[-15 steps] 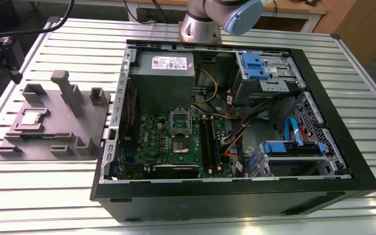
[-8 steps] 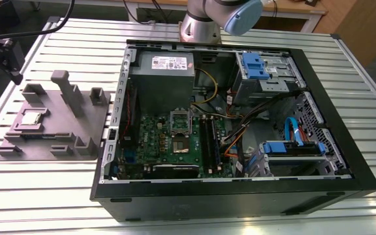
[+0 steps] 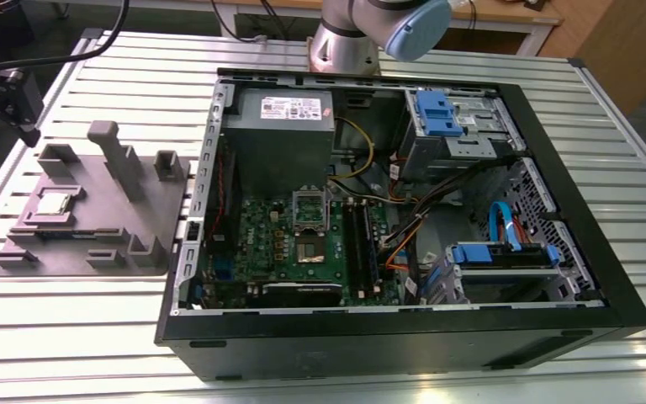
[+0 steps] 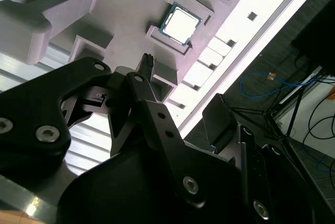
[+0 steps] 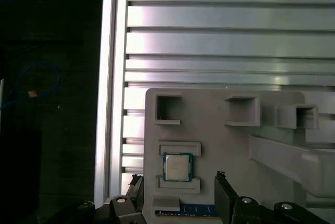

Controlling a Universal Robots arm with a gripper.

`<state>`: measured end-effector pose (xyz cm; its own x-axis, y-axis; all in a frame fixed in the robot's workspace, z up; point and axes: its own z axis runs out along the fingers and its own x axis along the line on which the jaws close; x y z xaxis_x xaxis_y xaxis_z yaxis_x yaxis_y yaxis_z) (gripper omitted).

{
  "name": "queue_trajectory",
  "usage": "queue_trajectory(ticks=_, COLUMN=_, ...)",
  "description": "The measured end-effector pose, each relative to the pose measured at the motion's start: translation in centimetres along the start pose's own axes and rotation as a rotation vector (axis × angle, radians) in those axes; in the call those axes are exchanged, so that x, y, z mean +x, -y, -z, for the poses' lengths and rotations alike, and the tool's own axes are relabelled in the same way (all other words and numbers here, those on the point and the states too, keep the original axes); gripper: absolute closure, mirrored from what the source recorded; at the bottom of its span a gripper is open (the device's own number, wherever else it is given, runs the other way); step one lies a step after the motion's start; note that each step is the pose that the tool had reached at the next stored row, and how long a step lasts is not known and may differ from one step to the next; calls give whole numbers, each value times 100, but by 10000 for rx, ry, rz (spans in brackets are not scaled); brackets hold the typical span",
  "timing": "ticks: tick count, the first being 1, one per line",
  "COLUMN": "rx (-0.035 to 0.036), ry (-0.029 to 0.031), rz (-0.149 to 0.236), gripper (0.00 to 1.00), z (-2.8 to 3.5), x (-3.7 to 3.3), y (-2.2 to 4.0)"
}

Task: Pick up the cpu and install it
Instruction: 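Pick up the cpu and move it towards the insertion slot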

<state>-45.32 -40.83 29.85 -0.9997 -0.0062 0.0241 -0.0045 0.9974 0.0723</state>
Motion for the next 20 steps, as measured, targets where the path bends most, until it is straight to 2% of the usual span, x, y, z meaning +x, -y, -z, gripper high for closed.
queue_trajectory(ticks=20, rx=0, ry=-1, rz=0, gripper=35, z=-49, x=-1, y=6)
